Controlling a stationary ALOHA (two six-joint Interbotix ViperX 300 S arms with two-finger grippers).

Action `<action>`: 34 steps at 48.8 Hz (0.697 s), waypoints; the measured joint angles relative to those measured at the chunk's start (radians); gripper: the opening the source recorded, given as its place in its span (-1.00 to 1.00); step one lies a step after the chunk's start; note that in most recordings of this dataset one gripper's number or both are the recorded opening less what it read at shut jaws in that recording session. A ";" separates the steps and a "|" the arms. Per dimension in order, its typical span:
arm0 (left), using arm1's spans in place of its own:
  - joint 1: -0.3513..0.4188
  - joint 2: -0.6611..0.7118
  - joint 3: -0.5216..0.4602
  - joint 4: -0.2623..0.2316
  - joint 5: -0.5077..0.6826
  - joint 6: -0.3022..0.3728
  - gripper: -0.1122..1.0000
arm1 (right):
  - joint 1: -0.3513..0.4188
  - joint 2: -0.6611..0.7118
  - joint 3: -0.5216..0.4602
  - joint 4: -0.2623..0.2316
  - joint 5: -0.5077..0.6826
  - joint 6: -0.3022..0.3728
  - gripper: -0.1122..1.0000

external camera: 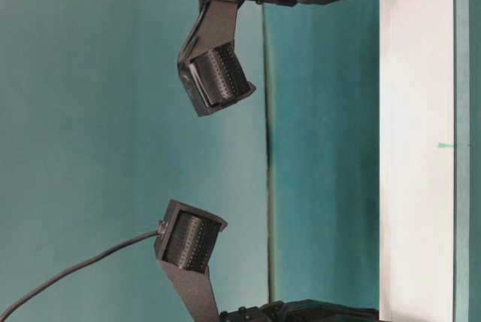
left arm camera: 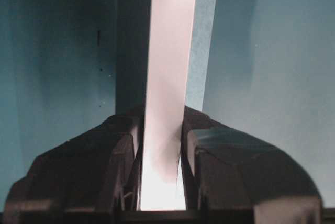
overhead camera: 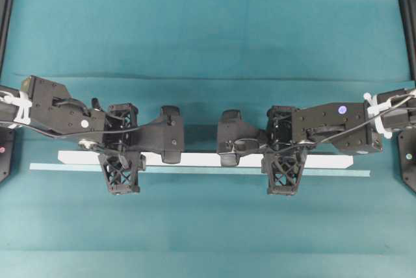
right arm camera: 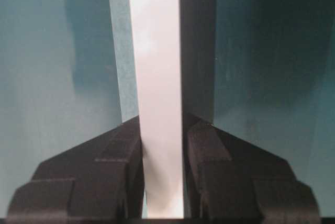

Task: Lift a wooden board with both hands.
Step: 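Lower the white board back onto the table with both grippers, then open both grippers and release the white board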

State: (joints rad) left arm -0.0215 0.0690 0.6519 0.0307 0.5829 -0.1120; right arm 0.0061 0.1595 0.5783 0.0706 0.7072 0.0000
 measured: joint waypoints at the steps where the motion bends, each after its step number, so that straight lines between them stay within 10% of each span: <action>1: 0.000 -0.002 0.002 0.000 -0.011 0.000 -0.48 | 0.000 -0.002 0.000 -0.002 0.000 0.000 -0.42; 25: -0.009 -0.014 0.037 0.005 -0.066 0.002 -0.48 | 0.000 -0.002 0.003 0.003 -0.009 0.000 -0.38; 34: -0.009 -0.014 0.037 0.003 -0.069 0.005 -0.48 | 0.000 -0.002 0.012 0.005 -0.012 0.000 0.50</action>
State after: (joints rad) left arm -0.0307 0.0552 0.6888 0.0337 0.5139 -0.1074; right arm 0.0061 0.1580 0.5906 0.0752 0.6949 0.0000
